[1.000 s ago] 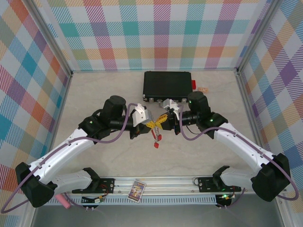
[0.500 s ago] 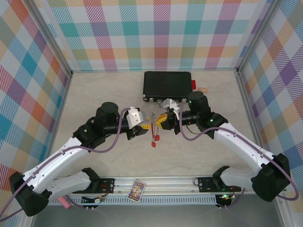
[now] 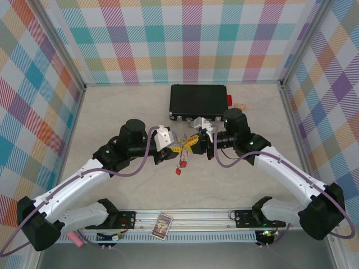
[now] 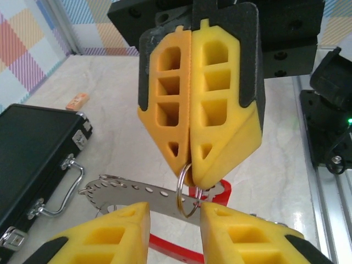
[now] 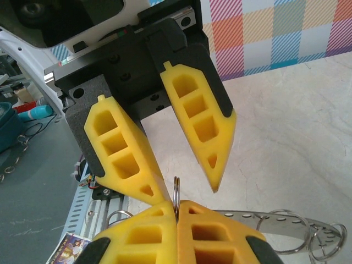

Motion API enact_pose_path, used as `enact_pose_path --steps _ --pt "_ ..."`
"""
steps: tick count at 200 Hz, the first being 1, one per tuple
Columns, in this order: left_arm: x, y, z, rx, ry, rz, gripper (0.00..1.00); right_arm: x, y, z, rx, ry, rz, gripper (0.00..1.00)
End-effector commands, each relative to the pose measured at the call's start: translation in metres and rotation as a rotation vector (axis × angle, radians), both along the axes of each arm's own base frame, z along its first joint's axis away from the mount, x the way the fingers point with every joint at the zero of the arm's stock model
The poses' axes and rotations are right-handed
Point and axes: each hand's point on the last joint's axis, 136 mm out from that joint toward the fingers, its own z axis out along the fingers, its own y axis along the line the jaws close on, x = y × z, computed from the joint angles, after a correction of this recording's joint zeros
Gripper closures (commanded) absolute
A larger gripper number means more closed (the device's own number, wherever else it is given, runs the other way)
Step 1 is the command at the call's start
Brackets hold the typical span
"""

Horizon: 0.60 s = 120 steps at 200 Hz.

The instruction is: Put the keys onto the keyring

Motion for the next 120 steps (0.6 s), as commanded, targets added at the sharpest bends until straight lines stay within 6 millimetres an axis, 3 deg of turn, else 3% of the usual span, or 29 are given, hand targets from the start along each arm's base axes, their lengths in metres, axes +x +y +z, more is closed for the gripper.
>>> enact_pose_path --steps 1,82,102,120 --pt "-0.0049 -0.0040 0.0253 -0.061 -0.015 -0.046 0.73 -0.0074 0.0012 0.0186 0.047 -0.053 0.038 1.00" --pt "-0.0073 -0.0016 0.0311 -0.068 -0.026 -0.045 0.78 -0.0059 0.0025 0.0153 0.039 -0.043 0.041 1.00" --pt "-0.0064 -0.0010 0.0309 -0.071 -0.033 -0.039 0.89 -0.0062 0.0026 0.0149 0.038 -0.039 0.043 1.00" --pt "-0.0084 -0.0027 0.0285 -0.063 -0.015 -0.055 0.90 -0.0060 0.0024 0.0153 0.038 -0.041 0.041 1.00"
